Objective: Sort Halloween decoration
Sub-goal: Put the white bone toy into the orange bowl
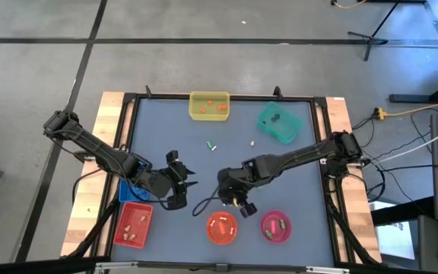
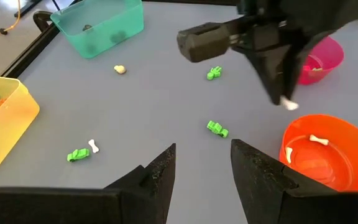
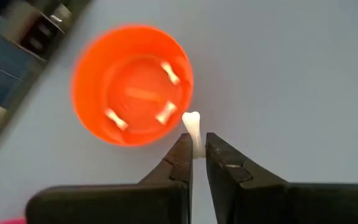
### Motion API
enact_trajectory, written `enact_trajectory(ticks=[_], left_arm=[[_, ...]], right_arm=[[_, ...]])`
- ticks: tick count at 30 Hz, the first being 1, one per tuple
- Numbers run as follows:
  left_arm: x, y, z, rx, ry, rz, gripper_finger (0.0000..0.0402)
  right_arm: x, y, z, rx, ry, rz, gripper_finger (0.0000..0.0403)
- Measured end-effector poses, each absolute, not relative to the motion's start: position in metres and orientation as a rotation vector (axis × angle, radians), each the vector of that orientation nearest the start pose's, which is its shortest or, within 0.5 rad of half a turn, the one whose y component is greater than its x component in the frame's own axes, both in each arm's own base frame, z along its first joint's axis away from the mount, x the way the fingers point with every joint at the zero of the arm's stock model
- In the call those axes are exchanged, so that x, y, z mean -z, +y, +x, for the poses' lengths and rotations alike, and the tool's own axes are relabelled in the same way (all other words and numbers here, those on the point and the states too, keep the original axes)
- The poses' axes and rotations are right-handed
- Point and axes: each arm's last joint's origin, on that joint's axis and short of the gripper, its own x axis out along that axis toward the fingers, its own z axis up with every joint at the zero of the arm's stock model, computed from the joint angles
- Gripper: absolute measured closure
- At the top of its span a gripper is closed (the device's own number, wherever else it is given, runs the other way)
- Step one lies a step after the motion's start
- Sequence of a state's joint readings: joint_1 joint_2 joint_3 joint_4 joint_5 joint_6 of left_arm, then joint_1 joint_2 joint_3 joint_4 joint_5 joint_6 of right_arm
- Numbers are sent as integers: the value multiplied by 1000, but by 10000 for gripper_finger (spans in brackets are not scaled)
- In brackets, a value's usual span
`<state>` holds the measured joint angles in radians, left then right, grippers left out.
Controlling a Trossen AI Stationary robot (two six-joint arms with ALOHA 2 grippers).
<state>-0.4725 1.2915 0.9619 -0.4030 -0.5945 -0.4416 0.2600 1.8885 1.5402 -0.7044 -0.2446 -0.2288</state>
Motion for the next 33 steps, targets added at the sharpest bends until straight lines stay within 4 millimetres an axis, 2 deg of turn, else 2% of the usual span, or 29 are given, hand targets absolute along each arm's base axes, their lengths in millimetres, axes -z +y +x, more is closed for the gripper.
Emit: enact_trajectory(ticks=[4, 10, 18, 26, 33], left_arm=[[-273, -107, 245, -250, 587, -54, 263], [-273, -107, 245, -249, 587, -52, 263], [-273, -107, 245, -248, 588, -48, 263], [-273, -107, 245, -249, 589, -47, 263], [-273, -107, 245, -248, 589, -47, 263]], right_arm=[[-247, 121, 386, -628, 969, -156, 375], [-244, 153, 384, -703, 892, -192, 375], [-235, 183, 382, -661, 846, -283, 375], [-231, 184, 386, -672, 833, -269, 366], [-230, 184, 385, -672, 841, -270, 282]])
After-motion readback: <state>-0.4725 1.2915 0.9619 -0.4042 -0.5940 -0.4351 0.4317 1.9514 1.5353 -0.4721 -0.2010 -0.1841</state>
